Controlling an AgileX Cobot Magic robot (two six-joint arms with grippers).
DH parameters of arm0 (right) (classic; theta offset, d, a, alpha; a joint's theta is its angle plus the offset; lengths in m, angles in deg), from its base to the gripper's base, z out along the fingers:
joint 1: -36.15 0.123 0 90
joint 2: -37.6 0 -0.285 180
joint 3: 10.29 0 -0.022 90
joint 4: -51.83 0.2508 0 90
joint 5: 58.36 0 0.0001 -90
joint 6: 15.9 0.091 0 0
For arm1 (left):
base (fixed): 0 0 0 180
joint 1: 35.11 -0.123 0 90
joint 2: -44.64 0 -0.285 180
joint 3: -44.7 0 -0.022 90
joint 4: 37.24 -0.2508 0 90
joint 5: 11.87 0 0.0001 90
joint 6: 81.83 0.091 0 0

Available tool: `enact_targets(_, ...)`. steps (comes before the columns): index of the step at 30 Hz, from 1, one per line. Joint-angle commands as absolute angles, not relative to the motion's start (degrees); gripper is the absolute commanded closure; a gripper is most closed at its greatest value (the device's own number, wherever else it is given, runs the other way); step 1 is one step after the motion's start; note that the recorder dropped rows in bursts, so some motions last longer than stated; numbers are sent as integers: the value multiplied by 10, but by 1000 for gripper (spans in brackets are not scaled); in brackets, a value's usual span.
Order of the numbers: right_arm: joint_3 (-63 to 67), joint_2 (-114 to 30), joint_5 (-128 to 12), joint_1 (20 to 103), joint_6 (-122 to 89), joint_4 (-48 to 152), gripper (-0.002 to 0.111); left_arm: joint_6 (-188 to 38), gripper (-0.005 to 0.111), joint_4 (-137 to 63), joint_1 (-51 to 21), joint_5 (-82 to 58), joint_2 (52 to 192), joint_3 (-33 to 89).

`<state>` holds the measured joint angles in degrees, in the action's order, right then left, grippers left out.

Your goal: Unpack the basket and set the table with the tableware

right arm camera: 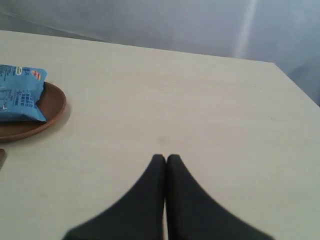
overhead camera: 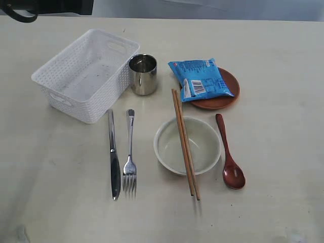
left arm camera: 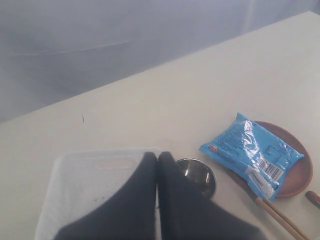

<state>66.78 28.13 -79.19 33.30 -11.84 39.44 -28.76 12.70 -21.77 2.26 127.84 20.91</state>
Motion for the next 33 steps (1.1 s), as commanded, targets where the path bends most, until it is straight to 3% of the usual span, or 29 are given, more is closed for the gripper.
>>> enact_targets(1, 669, 285, -781, 329, -121, 398, 108, -292, 107, 130, -219, 18, 1273, 206)
enact_targets(21, 669, 285, -782, 329, -114, 398, 108, -292, 107, 128, -219, 19, 1261, 206)
enact_targets(27, 669, 285, -782, 329, -114, 398, 108, -279, 107, 131, -236, 33, 1129, 188)
enact_targets(33, 669, 285, -782, 329, -114, 398, 108, -284, 107, 232, -343, 38, 965, 120)
